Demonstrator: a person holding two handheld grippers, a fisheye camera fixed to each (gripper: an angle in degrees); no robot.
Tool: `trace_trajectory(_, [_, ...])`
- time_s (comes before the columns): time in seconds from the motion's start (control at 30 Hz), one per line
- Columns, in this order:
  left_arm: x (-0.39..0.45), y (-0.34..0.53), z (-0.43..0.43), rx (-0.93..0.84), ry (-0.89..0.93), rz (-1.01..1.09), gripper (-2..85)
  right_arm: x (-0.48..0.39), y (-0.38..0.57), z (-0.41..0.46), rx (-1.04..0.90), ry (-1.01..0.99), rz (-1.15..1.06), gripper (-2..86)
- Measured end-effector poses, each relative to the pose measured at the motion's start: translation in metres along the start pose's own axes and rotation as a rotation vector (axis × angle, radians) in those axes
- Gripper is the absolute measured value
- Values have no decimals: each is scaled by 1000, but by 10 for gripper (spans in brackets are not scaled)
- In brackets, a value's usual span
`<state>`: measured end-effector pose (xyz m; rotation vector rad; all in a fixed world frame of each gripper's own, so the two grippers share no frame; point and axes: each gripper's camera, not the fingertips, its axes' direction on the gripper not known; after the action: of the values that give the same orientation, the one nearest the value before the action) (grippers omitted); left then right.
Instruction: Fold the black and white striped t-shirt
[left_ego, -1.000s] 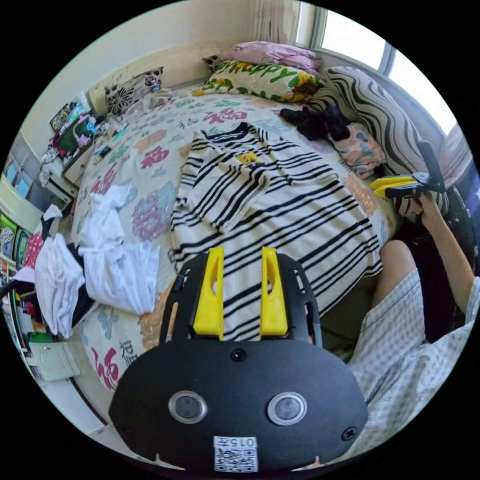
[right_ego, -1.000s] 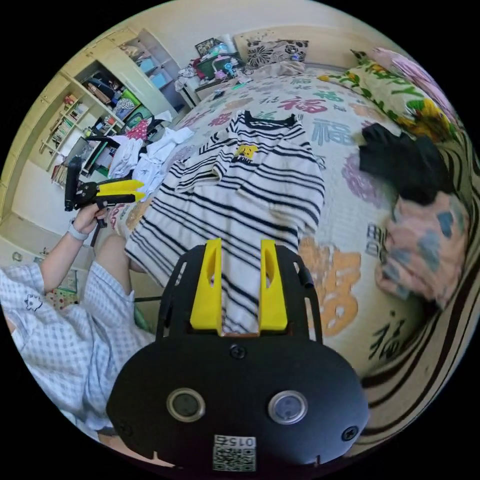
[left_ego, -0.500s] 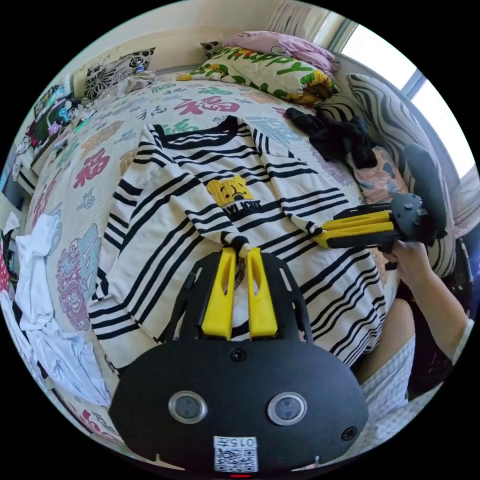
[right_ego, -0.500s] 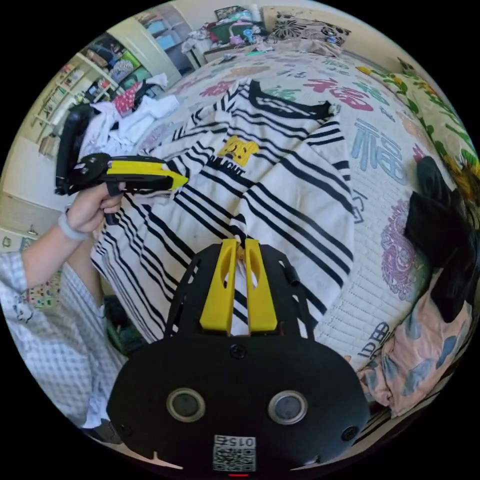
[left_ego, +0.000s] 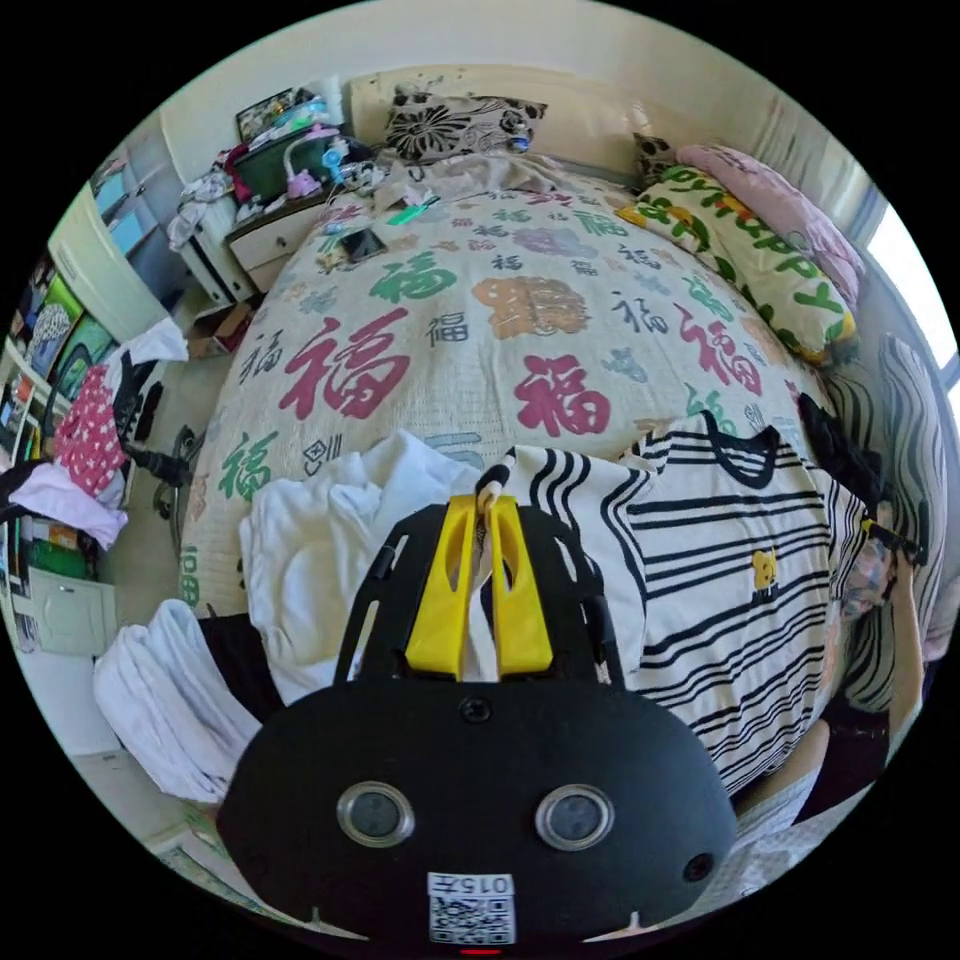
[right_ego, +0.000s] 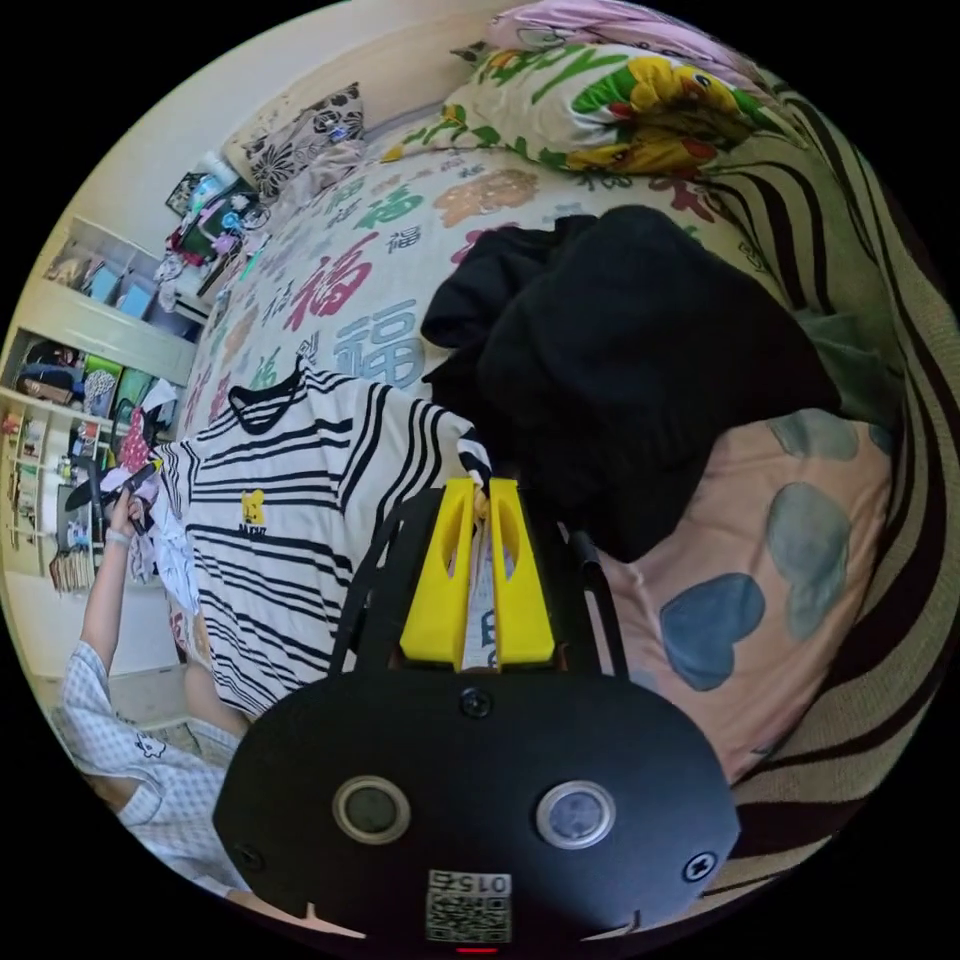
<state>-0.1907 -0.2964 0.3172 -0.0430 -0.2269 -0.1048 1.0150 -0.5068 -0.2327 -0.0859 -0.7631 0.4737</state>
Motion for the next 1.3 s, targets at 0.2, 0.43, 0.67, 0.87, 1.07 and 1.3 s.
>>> trace_trajectory(0.2, [-16, 6, 45, -137, -177, -79, 40, 17, -2, 16, -96, 70, 38, 50])
trace_trajectory(0.43, [-16, 78, -17, -18, 14, 69, 68, 15, 54, -31, 12, -24, -82, 96])
trace_trajectory(0.67, [7, 239, -12, -381, 319, 100, 88, -5, 203, 6, -267, -337, -89, 137])
trace_trajectory(0.87, [24, 318, 10, -527, 353, 61, 110, -3, 285, 39, -390, -371, -9, 145])
trace_trajectory(1.07, [33, 327, 20, -496, 238, 105, 39, -9, 299, 52, -405, -195, -34, 56])
trace_trajectory(1.3, [21, 339, -11, -398, 300, 108, -4, 9, 328, 24, -338, -334, -22, 2])
